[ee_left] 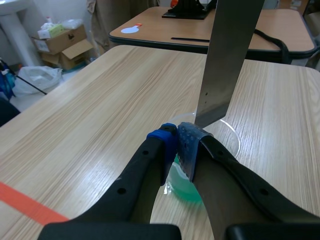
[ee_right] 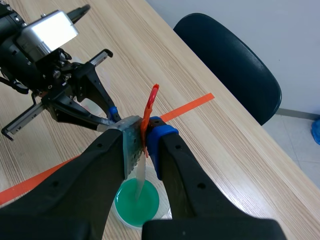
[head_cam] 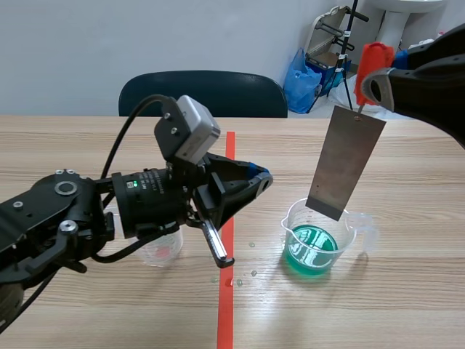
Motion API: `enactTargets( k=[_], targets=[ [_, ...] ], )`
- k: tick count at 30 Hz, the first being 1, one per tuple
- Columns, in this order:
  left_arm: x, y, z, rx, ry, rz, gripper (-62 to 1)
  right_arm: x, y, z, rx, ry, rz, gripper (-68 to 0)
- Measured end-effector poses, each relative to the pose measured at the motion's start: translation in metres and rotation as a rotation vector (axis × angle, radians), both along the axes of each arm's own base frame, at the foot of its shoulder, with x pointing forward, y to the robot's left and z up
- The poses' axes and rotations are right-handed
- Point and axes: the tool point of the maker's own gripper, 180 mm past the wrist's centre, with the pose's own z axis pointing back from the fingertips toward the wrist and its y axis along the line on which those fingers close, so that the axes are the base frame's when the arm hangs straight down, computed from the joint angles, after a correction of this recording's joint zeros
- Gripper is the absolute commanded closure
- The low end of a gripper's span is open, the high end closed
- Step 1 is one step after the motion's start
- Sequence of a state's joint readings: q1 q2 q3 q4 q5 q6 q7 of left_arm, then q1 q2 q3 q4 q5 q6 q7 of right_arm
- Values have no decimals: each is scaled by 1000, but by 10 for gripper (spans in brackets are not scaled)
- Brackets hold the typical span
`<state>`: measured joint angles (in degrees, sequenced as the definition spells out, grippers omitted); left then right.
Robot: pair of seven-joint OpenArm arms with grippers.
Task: Do the redox reaction experiment
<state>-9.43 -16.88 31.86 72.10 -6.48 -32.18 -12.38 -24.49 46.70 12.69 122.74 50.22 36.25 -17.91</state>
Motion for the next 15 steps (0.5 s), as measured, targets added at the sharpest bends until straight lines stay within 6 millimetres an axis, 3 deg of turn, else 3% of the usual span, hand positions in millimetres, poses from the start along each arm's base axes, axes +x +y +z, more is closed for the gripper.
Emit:
enactTargets(
  k=[9,15],
  targets=[
    [5,-30,5,-10,7,-34,-40,0,0,0,4,1,1,-6],
    [5,-32,7,-12,2,-36,-40,0,0,0,4,1,1,-6]
  ],
)
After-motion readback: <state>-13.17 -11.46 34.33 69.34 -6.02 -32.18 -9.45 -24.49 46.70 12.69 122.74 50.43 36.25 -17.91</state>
